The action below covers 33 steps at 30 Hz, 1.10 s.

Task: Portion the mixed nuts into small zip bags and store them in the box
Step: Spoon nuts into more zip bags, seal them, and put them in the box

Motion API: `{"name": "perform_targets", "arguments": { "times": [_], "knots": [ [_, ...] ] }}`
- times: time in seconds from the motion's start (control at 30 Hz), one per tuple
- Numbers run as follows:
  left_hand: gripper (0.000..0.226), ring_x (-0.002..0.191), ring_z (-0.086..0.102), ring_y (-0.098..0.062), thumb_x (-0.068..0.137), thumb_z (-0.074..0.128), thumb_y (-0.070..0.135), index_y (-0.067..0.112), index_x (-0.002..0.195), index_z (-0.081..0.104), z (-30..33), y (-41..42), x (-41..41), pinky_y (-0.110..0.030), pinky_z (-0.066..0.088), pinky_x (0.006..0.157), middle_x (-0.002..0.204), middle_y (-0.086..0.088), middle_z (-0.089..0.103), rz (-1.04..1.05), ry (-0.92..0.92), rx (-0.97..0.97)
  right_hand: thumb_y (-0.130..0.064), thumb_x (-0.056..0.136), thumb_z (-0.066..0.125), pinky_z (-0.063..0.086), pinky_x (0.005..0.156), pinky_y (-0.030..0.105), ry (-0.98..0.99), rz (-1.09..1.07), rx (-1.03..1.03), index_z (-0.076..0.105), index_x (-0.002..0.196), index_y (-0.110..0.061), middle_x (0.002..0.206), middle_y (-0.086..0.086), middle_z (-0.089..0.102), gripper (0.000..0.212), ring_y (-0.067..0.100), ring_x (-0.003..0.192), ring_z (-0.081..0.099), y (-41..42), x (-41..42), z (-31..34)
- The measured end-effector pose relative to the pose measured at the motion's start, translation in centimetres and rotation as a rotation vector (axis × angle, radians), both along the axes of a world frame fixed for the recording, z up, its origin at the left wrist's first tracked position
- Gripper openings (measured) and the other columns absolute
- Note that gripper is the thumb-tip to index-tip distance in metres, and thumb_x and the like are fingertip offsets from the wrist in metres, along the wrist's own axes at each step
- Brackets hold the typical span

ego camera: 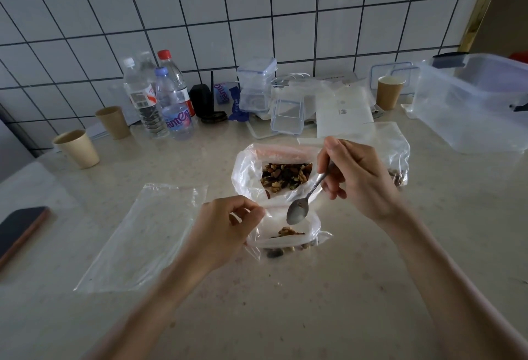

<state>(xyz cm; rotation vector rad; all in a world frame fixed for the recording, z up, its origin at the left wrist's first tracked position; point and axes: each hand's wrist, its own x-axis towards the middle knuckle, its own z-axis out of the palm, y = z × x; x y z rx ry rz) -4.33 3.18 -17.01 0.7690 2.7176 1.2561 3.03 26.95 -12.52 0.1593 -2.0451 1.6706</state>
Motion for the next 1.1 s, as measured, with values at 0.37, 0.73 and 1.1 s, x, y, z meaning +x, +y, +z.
{"name": "perform_targets", "arguments": {
  "times": [0.37,0.73,1.1],
  "knots": [
    [0.048,0.075,0.061,-0.003,0.083,0.068,0.066,0.022,0.101,0.060,2.2,0.7,-4.5,-0.028,0.051,0.071,0.090,0.011,0.063,0.234,0.220,0.090,-0.033,0.112,0.043,0.039,0.040,0.032,-0.253,-0.190,-0.440,0.066,0.091,-0.003,0.064,0.012,0.068,0.044,0.027,0.053,0.062,0.5,-1.3,-1.3],
    [0.013,0.069,0.065,-0.018,0.089,0.058,0.031,0.021,0.093,0.064,-0.7,5.1,-8.0,-0.048,0.061,0.066,0.078,0.002,0.066,0.151,-0.009,0.012,-0.033,0.111,0.045,0.054,0.049,0.029,-0.490,-0.124,-0.305,0.066,0.108,0.003,0.089,0.015,0.080,0.041,0.029,0.076,0.078,0.5,-1.8,-2.3],
    [0.020,0.076,0.066,0.003,0.087,0.067,0.027,0.039,0.102,0.064,-1.8,4.5,-7.5,-0.018,0.050,0.058,0.084,0.012,0.071,0.060,0.007,0.205,-0.015,0.110,0.048,0.061,0.057,0.029,-0.414,-0.174,-0.381,0.066,0.112,0.000,0.092,0.012,0.081,0.024,0.027,0.085,0.080,-0.8,-2.7,-3.8]
  ]
}}
